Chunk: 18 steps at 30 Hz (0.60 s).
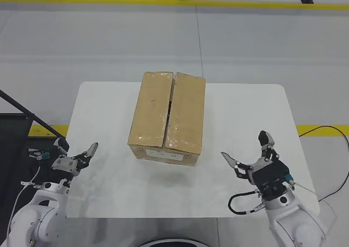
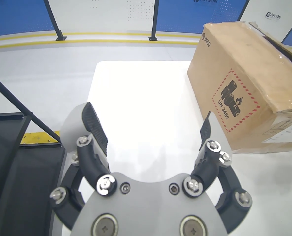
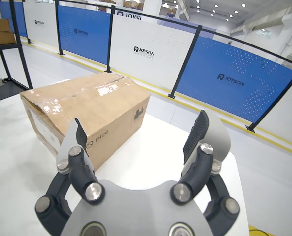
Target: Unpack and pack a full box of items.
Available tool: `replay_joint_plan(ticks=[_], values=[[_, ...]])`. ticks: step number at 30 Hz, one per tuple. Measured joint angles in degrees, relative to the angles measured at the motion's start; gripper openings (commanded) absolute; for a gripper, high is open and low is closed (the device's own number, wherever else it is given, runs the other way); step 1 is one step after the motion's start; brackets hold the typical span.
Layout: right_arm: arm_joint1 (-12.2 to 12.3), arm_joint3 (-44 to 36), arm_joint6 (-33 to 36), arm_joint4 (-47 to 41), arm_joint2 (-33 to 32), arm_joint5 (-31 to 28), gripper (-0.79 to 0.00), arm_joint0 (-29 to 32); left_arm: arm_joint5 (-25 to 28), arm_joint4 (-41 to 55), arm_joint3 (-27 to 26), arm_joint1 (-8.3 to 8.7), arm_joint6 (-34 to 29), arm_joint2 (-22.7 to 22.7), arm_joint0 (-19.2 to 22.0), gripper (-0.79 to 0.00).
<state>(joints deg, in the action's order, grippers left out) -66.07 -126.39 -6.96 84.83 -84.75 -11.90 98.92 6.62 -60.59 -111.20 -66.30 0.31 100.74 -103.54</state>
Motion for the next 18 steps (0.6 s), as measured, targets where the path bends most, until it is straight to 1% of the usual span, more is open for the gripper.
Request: replay_joint_plan(ticks=[13, 15, 18], values=[[0.1, -0.7, -0.3, 1.0, 0.1, -0.6, 0.0, 0.6, 0.0, -0.2, -0.2, -0.01, 0.0, -0.2, 0.1, 0.0], [0.1, -0.6, -0.1, 3.4, 1.3, -1.7, 0.0, 0.2, 0.0, -0.4, -0.6, -0.09, 0.0, -0.8, 0.5, 0.0], [0.0, -1.2, 2.2, 10.6, 5.5, -2.1, 0.0, -1.9, -0.4, -0.2, -0.9, -0.25, -0.5, -1.9, 1.5, 0.0]])
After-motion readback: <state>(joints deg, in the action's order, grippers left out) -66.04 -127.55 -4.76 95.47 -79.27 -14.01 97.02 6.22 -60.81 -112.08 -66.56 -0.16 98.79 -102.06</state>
